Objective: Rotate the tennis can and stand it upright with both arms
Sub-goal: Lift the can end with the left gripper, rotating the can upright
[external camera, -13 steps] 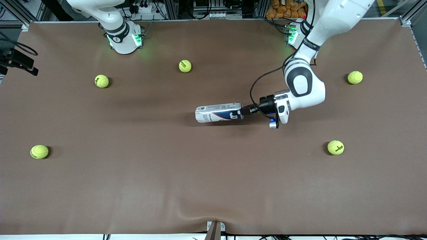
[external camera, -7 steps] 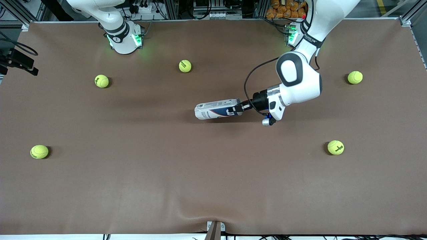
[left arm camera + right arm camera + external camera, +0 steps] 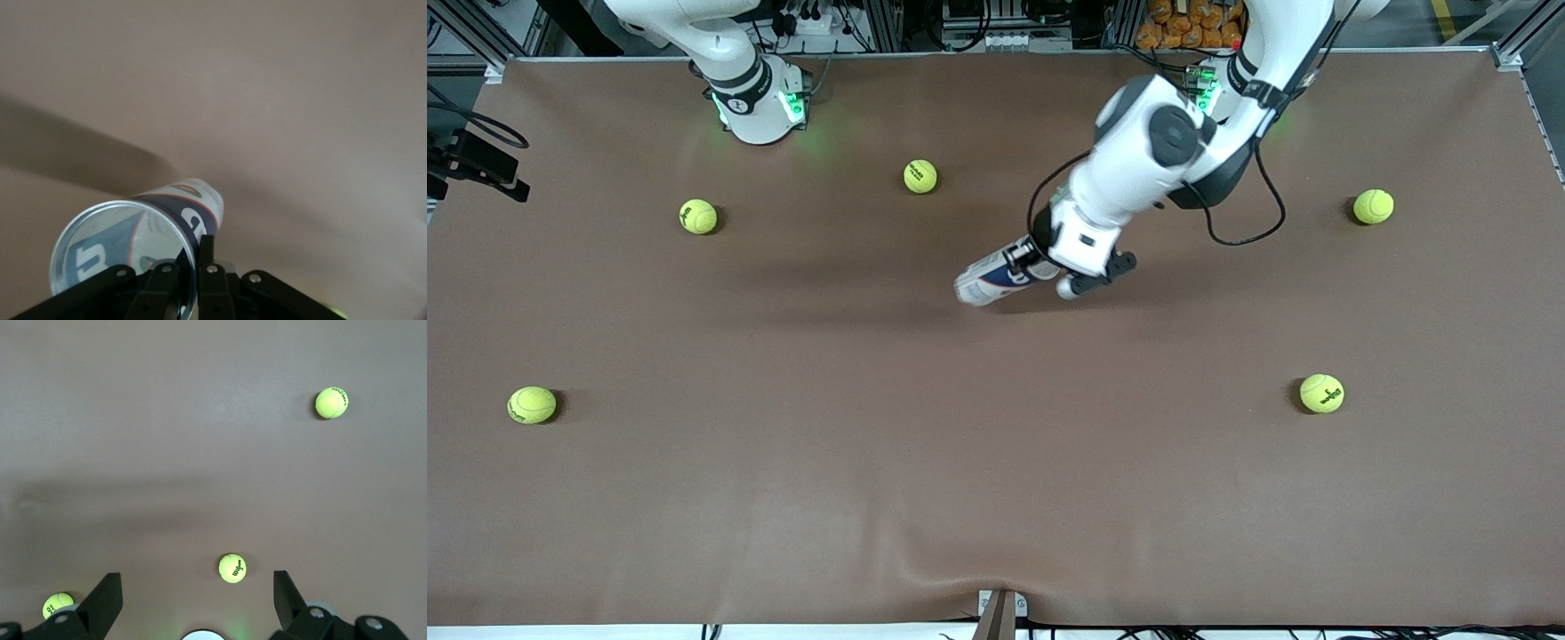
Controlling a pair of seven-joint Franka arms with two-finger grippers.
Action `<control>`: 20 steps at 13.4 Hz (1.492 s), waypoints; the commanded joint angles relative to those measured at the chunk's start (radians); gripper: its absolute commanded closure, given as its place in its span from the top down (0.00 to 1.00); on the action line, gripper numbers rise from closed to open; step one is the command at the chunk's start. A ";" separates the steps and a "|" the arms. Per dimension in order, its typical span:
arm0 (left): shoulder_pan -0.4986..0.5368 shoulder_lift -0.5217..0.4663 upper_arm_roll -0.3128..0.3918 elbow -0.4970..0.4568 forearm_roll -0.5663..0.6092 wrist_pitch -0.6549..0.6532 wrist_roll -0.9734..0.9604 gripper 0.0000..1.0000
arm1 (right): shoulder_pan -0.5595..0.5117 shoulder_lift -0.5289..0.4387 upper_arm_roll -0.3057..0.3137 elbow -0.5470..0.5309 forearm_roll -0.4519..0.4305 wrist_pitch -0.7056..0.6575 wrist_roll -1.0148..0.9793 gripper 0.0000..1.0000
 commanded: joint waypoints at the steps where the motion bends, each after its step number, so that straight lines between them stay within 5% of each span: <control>1: -0.067 0.078 0.008 0.210 0.265 -0.271 -0.161 0.00 | 0.005 -0.027 0.002 -0.020 0.009 0.006 0.017 1.00; 5: -0.110 0.084 0.014 0.240 0.308 -0.329 -0.185 0.00 | 0.005 -0.027 0.002 -0.020 0.009 0.006 0.017 1.00; 9: -0.184 0.167 0.018 0.286 0.474 -0.332 -0.282 0.00 | 0.005 -0.025 0.002 -0.020 0.009 0.008 0.016 1.00; 20: -0.305 0.274 0.097 0.370 0.554 -0.372 -0.402 0.00 | 0.002 -0.019 0.001 -0.008 0.007 0.011 0.012 1.00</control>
